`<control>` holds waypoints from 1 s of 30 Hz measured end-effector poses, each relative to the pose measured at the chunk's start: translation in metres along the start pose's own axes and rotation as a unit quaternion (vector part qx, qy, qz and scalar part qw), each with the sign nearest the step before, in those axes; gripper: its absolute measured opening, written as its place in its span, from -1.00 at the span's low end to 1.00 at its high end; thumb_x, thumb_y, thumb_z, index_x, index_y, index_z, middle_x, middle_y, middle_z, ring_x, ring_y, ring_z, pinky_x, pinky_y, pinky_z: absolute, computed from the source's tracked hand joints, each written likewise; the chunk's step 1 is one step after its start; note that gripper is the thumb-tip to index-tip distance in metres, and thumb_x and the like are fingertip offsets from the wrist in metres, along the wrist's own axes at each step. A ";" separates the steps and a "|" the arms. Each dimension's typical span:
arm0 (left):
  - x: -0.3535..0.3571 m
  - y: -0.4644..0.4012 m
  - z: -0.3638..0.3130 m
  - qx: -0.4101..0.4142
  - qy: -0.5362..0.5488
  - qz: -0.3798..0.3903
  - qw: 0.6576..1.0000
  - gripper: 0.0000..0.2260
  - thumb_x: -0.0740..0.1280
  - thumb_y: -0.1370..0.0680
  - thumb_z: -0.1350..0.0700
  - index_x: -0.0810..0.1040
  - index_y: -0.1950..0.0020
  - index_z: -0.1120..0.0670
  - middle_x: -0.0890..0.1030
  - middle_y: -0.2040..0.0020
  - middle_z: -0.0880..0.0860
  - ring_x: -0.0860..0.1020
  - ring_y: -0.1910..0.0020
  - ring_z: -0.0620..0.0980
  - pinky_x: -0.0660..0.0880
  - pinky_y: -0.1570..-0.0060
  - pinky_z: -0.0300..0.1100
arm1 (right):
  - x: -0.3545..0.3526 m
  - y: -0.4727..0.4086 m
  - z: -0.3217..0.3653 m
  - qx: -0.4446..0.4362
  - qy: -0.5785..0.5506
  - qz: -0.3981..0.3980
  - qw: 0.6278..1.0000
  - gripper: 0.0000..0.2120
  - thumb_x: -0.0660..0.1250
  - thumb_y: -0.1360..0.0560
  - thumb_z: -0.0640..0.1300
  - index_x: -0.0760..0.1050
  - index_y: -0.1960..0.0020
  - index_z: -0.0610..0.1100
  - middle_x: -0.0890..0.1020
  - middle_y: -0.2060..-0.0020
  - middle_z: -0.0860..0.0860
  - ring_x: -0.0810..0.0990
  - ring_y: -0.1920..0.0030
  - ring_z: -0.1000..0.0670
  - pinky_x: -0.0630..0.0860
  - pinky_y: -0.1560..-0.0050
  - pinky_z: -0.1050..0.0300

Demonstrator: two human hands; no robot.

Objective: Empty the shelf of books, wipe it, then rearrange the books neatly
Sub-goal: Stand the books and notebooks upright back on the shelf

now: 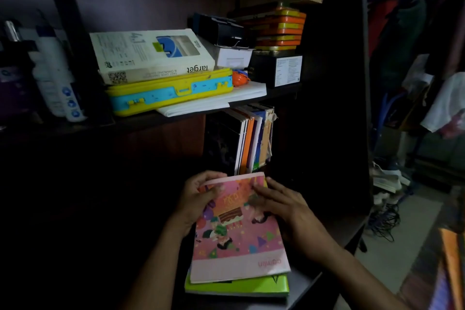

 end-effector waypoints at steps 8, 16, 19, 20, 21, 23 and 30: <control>-0.003 -0.004 -0.006 -0.030 0.081 -0.044 0.995 -0.78 0.24 -0.67 -0.03 0.53 -0.28 -0.02 0.64 -0.22 0.02 0.69 0.09 -0.06 0.56 0.06 -0.16 | -0.044 0.019 -0.001 0.054 -0.055 -0.222 0.972 -0.51 0.17 -0.60 0.14 0.58 -0.28 -0.20 0.60 -0.28 -0.06 0.47 -0.37 0.12 0.30 -0.35 0.16; 0.006 -0.002 0.001 -0.011 0.004 -0.023 1.000 -0.81 0.35 -0.62 0.26 0.61 -0.13 0.00 0.65 -0.07 0.20 0.69 0.10 0.04 0.58 0.07 -0.18 | -0.046 0.040 -0.066 0.358 -0.147 -0.336 0.859 -0.68 0.17 -0.68 -0.01 0.47 -0.27 -0.22 0.64 0.02 -0.26 0.58 0.10 -0.21 0.39 0.16 0.07; 0.006 -0.003 -0.002 0.025 -0.055 -0.024 0.998 -0.71 0.40 -0.58 0.25 0.57 -0.21 -0.09 0.61 -0.19 0.04 0.63 -0.01 -0.09 0.53 0.02 -0.20 | -0.042 0.026 -0.061 0.325 -0.167 -0.294 0.883 -0.72 0.16 -0.70 -0.06 0.44 -0.38 -0.02 0.65 -0.10 -0.04 0.60 0.00 0.01 0.47 0.14 0.14; 0.006 -0.003 -0.003 0.028 -0.066 -0.022 0.997 -0.64 0.42 -0.58 0.24 0.53 -0.28 -0.13 0.56 -0.27 -0.05 0.61 -0.08 -0.14 0.53 0.01 -0.23 | -0.041 0.019 -0.057 0.305 -0.172 -0.279 0.894 -0.74 0.16 -0.69 -0.08 0.42 -0.36 0.09 0.64 -0.10 0.05 0.61 -0.02 0.08 0.52 -0.01 0.20; 0.006 -0.003 -0.003 0.028 -0.065 -0.021 0.997 -0.57 0.42 -0.57 0.23 0.48 -0.34 -0.17 0.49 -0.34 -0.13 0.57 -0.15 -0.17 0.53 -0.02 -0.26 | -0.040 0.012 -0.054 0.286 -0.169 -0.258 0.907 -0.73 0.16 -0.69 -0.12 0.41 -0.32 0.16 0.63 -0.07 0.13 0.62 -0.01 0.13 0.53 0.08 0.18; 0.007 -0.002 -0.003 0.032 -0.056 -0.012 0.998 -0.44 0.43 -0.57 0.23 0.37 -0.40 -0.29 0.37 -0.43 -0.22 0.49 -0.28 -0.20 0.54 -0.13 -0.18 | -0.034 -0.002 -0.050 0.259 -0.156 -0.211 0.930 -0.70 0.19 -0.67 -0.17 0.39 -0.34 0.11 0.61 -0.03 0.21 0.64 0.03 0.21 0.52 0.20 0.33; 0.013 -0.001 -0.002 0.058 -0.109 0.015 0.992 -0.30 0.46 -0.56 0.09 0.21 -0.47 -0.49 0.28 -0.51 -0.31 0.34 -0.41 -0.37 0.46 -0.35 -0.06 | -0.024 -0.014 -0.037 0.200 -0.150 -0.183 0.951 -0.66 0.14 -0.67 0.02 0.35 -0.43 0.08 0.58 -0.06 0.27 0.60 0.01 0.35 0.53 0.21 0.42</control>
Point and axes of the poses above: each hand's wrist, its own y-axis away from the middle knuckle, its own x-axis out of the palm, z = x × y, the point moved 7 cm from there along -y, towards the middle knuckle
